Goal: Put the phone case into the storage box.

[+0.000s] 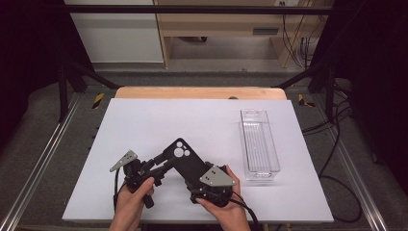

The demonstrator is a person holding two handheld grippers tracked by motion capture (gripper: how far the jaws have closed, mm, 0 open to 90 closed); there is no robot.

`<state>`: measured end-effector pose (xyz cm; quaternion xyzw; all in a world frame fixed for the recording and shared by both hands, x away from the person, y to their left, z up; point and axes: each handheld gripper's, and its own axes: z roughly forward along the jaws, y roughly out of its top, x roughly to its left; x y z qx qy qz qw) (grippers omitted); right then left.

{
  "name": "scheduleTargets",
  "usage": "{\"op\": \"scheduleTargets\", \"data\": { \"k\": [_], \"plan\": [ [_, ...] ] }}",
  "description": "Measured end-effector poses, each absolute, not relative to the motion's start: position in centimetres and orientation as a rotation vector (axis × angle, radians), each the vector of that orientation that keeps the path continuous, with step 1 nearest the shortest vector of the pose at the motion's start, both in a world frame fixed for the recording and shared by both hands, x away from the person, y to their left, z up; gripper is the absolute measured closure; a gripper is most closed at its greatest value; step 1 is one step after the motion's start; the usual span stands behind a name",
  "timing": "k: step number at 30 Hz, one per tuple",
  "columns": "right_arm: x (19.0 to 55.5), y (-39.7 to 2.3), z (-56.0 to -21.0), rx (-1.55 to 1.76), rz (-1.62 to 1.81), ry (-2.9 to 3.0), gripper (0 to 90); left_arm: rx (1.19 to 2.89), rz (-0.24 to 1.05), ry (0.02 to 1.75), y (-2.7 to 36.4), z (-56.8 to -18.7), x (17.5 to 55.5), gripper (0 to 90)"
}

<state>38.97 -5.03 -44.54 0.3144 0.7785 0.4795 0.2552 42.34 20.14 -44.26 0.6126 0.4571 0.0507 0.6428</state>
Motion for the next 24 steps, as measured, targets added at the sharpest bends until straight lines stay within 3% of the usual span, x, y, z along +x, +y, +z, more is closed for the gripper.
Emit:
{"op": "scheduleTargets", "data": {
  "k": [3, 15, 24],
  "plan": [
    [39.1, -4.9, -44.7, 0.859, 1.307, 2.125, 15.3, 1.391, 0.125, 1.047, 20.3, -44.3, 42.3, 49.3],
    [38.8, -4.1, -45.3, 0.862, 1.264, 2.161, 15.0, 1.306, 0.104, 1.073, 20.5, -44.2, 41.9, 72.5],
    [38.9, -3.9, -45.6, 0.879, 1.249, 2.175, 14.6, 1.277, 0.068, 1.084, 20.4, -44.2, 41.5, 77.2]
  ]
}}
